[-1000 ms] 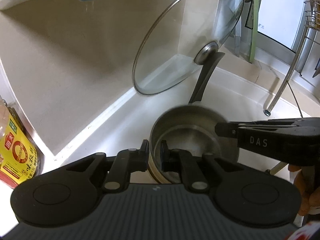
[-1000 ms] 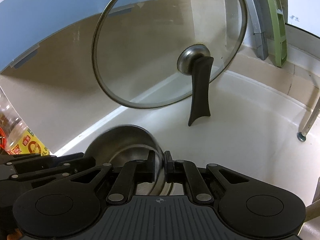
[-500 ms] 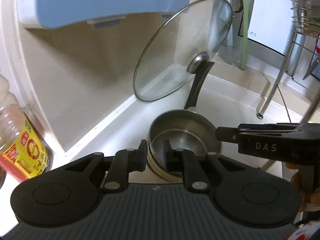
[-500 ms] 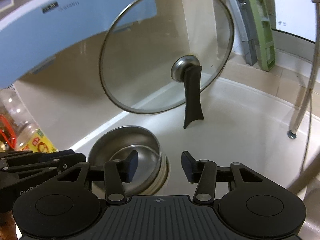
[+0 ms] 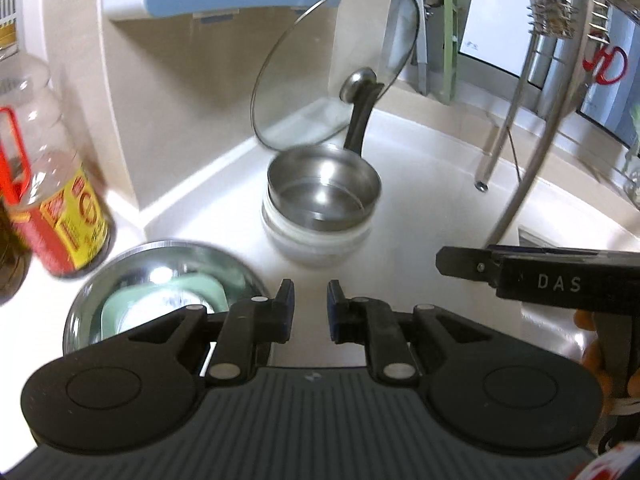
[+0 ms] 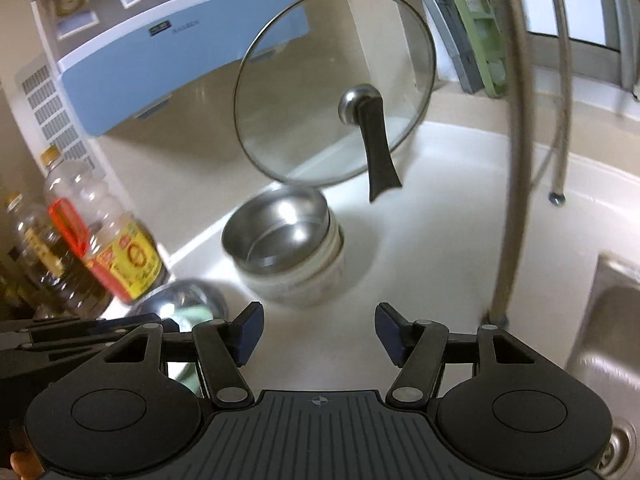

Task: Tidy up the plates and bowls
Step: 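Raise both open grippers and bring them back over the pot rim, then lower both grippers onto the pot rim and pinch the stack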

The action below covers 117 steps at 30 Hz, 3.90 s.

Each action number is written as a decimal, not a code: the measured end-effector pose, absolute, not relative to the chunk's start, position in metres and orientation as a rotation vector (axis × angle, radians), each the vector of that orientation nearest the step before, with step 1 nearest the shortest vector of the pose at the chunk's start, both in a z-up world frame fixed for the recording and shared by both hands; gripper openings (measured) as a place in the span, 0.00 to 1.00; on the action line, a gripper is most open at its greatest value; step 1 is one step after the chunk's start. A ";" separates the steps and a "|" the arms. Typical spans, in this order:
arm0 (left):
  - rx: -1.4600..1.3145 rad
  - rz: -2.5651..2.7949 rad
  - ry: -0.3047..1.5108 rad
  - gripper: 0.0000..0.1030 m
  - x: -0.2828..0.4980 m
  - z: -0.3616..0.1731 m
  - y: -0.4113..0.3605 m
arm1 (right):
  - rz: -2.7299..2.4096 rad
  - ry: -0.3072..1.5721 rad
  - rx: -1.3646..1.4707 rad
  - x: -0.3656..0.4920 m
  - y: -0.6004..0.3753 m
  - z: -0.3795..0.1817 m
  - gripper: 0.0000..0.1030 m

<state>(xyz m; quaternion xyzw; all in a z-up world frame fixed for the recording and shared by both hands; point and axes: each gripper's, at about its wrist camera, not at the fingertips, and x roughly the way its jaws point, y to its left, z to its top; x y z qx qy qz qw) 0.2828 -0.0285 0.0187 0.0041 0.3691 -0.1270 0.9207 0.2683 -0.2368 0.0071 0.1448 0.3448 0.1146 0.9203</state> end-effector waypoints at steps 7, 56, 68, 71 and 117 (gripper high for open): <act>0.003 -0.228 0.787 0.14 0.232 0.012 -0.035 | 0.264 0.761 0.285 0.218 -0.236 -0.004 0.60; -0.021 -0.086 0.858 0.14 0.143 -0.010 -0.061 | 0.336 0.866 0.195 0.142 -0.248 -0.030 0.60; -0.006 -0.107 0.815 0.14 0.196 -0.003 -0.046 | 0.302 0.857 0.198 0.184 -0.245 -0.029 0.60; -0.004 -0.112 0.801 0.14 0.218 0.001 -0.038 | 0.286 0.842 0.199 0.200 -0.242 -0.025 0.60; 0.006 -0.218 0.868 0.23 0.466 -0.031 -0.042 | 0.153 0.856 0.180 0.437 -0.203 -0.045 0.35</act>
